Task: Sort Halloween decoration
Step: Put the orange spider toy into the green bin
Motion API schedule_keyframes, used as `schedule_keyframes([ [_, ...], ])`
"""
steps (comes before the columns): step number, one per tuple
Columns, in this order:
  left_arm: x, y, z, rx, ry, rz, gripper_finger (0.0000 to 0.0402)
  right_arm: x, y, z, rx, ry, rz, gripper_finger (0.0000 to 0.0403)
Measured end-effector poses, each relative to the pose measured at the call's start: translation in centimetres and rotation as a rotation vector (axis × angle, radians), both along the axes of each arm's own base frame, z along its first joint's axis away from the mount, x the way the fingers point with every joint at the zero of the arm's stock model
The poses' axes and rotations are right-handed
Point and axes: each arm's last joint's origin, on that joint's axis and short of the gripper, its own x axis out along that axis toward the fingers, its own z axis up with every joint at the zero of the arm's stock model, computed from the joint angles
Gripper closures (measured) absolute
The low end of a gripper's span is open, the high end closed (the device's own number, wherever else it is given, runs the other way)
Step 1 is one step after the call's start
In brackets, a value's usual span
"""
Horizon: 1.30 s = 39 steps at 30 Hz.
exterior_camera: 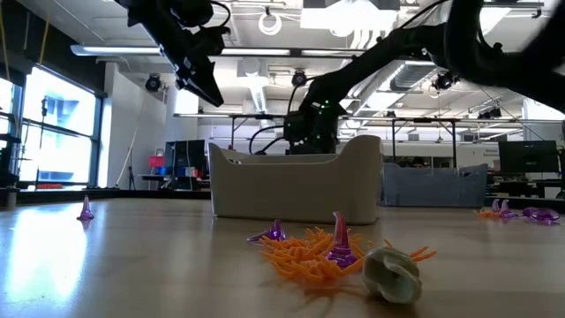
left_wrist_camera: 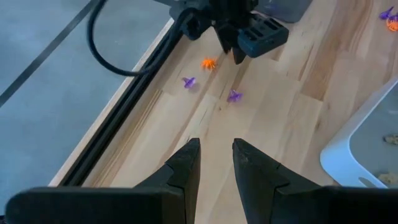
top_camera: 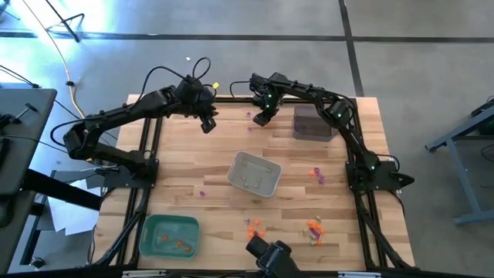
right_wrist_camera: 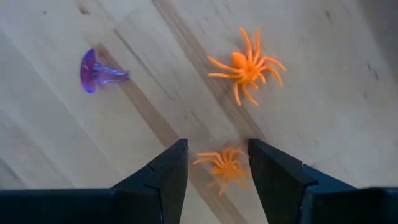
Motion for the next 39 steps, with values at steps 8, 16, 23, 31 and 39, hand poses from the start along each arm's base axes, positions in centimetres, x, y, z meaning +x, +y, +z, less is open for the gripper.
schedule_keyframes([
  [8,0.0,-0.1,0.0,-0.019,-0.012,0.000,0.0321,0.1,-0.1,-0.6,0.000,0.004,0.023,0.0249],
  [16,0.0,-0.1,0.0,-0.031,-0.020,0.013,0.0321,-0.4,-0.6,-0.8,0.003,0.022,0.009,0.0354],
  [23,0.0,-0.1,0.0,-0.036,-0.022,0.019,0.0321,-0.8,-0.9,-0.8,0.018,0.019,-0.003,0.0388],
  [31,0.0,-0.1,0.0,-0.044,-0.023,0.026,0.0321,-0.8,-0.6,-0.5,0.012,0.021,0.033,0.0382],
  [39,0.0,-0.1,0.0,-0.045,-0.024,0.025,0.0321,-1.2,0.0,1.6,0.020,0.016,0.065,0.0341],
])
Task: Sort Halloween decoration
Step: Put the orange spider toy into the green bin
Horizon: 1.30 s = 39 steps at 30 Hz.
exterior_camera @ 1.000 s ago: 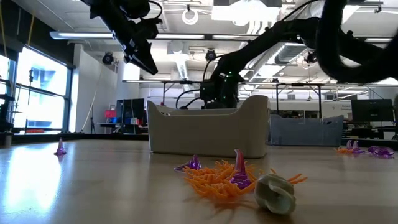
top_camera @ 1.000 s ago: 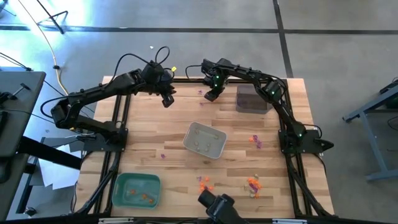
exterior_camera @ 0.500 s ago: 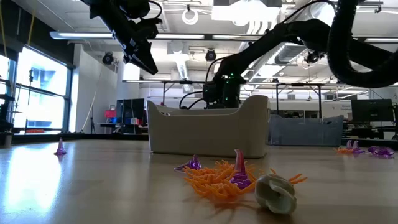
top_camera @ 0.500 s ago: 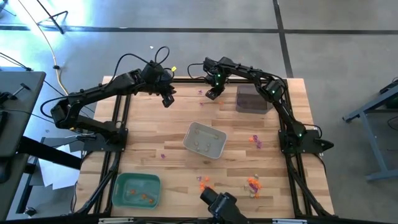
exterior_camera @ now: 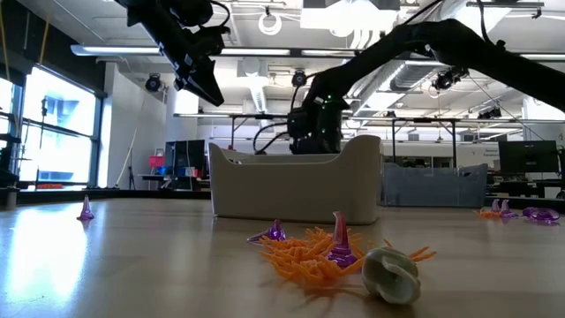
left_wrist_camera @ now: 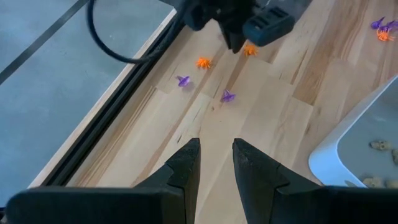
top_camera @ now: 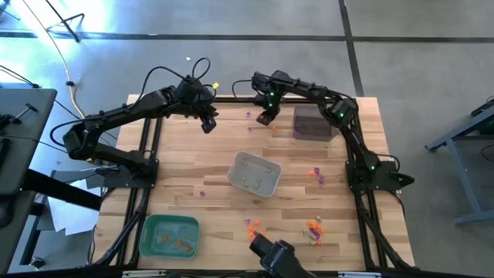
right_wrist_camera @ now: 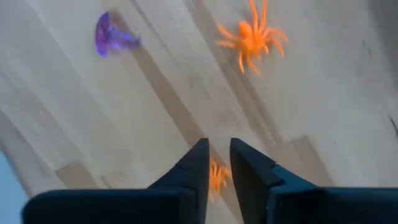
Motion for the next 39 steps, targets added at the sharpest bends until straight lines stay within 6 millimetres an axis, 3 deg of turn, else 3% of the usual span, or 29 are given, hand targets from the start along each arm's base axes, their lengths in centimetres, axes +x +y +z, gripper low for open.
schedule_keyframes([
  [12,-0.1,-0.2,-0.2,-0.043,0.007,-0.020,0.0321,0.5,2.6,0.3,0.062,0.082,0.084,0.0265],
  [22,-0.1,-0.3,-0.2,-0.052,0.009,-0.026,0.0321,1.2,3.3,0.2,-0.086,0.159,0.146,0.0256],
  [39,-0.1,-0.7,-0.4,-0.073,0.025,-0.030,0.0321,1.0,3.2,-0.2,-0.063,0.187,0.117,0.0256],
])
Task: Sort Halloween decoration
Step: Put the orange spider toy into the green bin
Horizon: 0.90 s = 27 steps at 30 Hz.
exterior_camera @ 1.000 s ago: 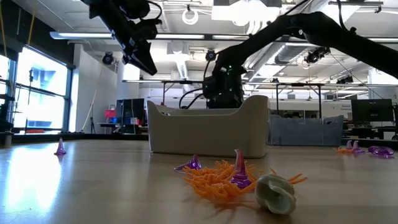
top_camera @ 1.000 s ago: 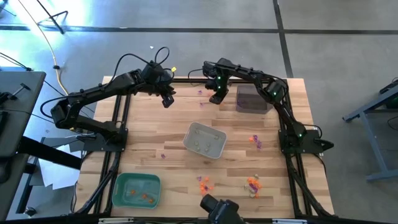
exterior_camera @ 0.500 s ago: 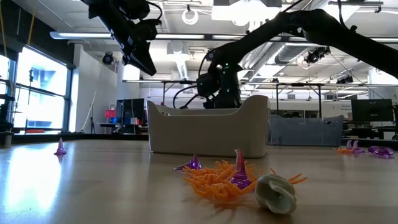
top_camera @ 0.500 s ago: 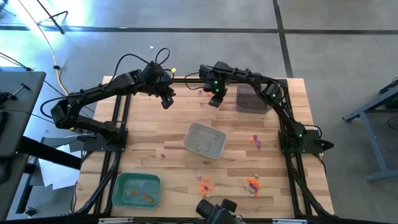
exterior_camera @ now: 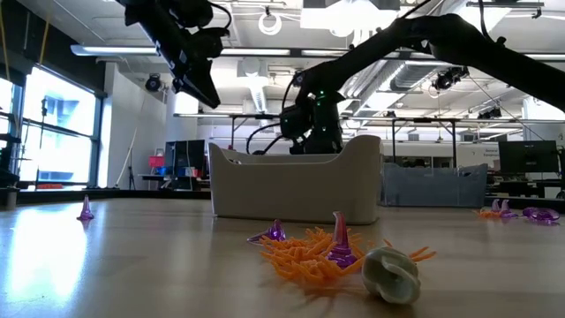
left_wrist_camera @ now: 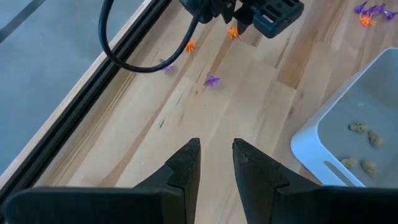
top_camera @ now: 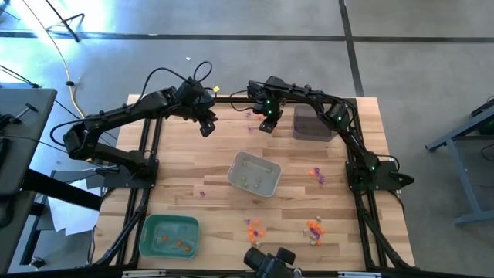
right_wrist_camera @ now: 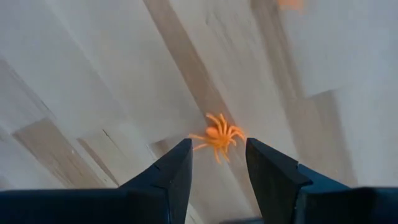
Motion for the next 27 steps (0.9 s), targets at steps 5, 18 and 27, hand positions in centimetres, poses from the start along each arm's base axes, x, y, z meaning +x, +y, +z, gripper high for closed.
schedule_keyframes([
  [5,0.1,-0.3,0.0,-0.003,-0.001,-0.008,0.0321,-0.5,0.3,-1.9,0.024,0.038,0.013,0.0256],
  [18,0.1,-0.4,0.1,-0.006,-0.006,-0.006,0.0321,-0.8,0.5,-3.5,0.016,0.037,-0.004,0.0274],
  [27,0.1,-0.4,0.1,-0.008,-0.007,-0.003,0.0321,-0.8,0.5,-3.5,0.018,0.043,-0.014,0.0394],
])
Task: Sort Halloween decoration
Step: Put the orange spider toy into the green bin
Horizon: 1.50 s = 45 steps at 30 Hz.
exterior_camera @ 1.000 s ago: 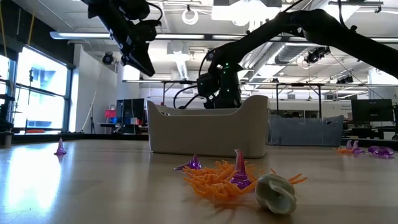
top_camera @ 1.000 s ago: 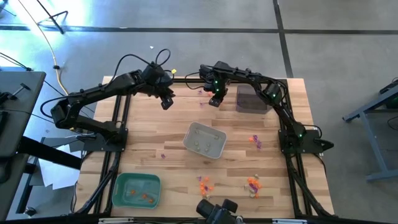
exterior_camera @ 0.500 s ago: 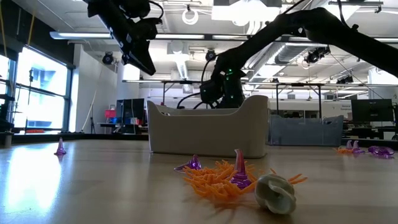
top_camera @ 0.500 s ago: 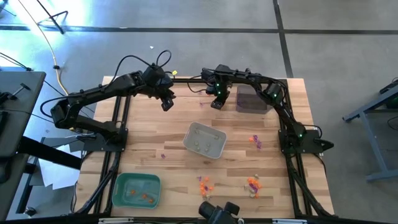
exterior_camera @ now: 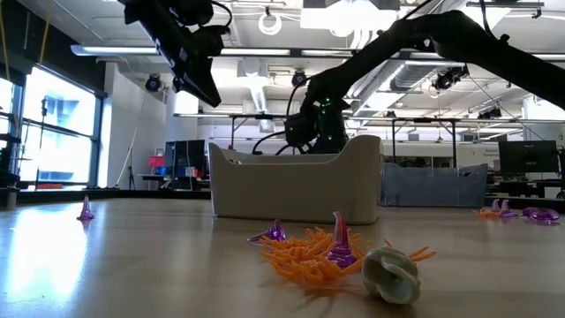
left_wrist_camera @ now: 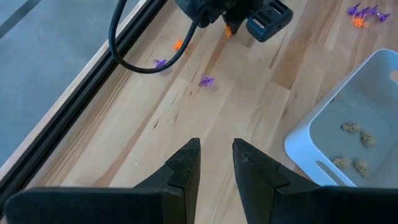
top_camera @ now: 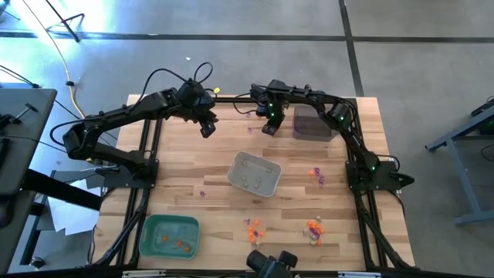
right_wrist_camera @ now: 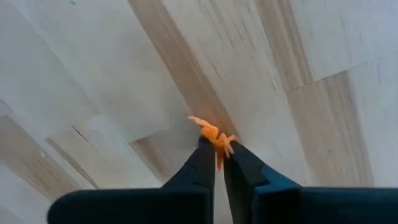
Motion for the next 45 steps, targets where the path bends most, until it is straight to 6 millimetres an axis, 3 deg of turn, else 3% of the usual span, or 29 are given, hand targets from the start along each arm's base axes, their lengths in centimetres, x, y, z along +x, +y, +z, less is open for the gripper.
schedule_keyframes([
  [7,0.0,0.0,0.0,-0.013,-0.006,0.016,0.0321,-0.1,0.1,0.3,0.002,-0.001,-0.012,0.0399],
  [14,-0.8,-0.5,1.1,0.009,-0.044,0.017,0.0321,-0.4,0.0,2.7,-0.036,-0.060,-0.023,0.0401],
  [24,-2.1,-1.3,3.3,0.055,-0.158,0.035,0.0321,-1.0,0.2,10.7,-0.174,-0.320,-0.092,0.0402],
  [34,-0.9,-0.6,5.9,0.190,-0.428,0.041,0.0321,0.1,3.9,20.8,-0.276,-0.850,-0.063,0.0402],
  [39,-0.5,-0.4,7.3,0.285,-0.553,0.023,0.0321,0.4,6.2,24.2,-0.328,-1.024,-0.023,0.0403],
  [45,-0.3,-0.4,8.5,0.360,-0.653,-0.010,0.0321,1.6,8.2,26.1,-0.359,-1.174,0.032,0.0403],
])
